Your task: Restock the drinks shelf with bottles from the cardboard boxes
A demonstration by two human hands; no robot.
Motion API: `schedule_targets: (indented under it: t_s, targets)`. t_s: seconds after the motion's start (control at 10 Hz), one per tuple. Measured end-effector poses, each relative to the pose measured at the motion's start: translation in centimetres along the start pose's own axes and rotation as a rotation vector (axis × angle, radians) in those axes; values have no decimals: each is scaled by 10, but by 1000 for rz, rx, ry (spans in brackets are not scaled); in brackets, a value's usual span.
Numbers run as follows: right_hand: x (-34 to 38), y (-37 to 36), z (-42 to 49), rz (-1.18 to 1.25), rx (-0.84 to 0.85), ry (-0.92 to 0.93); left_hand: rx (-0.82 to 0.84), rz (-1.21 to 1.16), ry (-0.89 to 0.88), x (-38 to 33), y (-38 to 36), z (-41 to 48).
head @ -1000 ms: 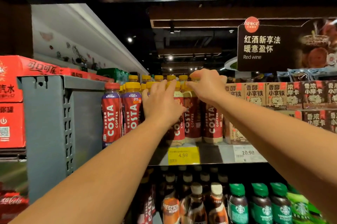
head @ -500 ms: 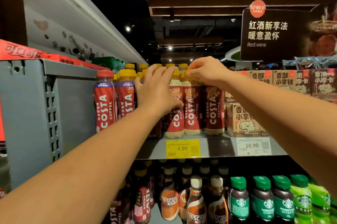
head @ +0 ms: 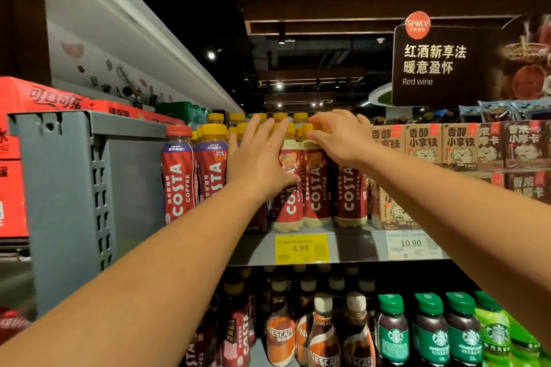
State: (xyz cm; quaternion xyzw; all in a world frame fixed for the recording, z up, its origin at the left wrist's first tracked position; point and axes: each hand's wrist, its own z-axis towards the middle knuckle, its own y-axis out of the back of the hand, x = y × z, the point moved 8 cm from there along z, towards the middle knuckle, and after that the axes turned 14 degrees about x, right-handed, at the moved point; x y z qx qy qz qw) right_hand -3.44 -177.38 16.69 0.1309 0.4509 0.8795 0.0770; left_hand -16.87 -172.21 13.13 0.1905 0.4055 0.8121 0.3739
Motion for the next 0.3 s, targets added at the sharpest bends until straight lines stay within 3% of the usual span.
schedule_targets:
  t_s: [0.1, 0.3]
  targets:
    - [6, 7, -15, 55, -82, 31, -5, -13, -12, 0, 6, -6]
    - [13, 10, -56, -29, -76, 47, -27, -53, -61, 2, 13, -29]
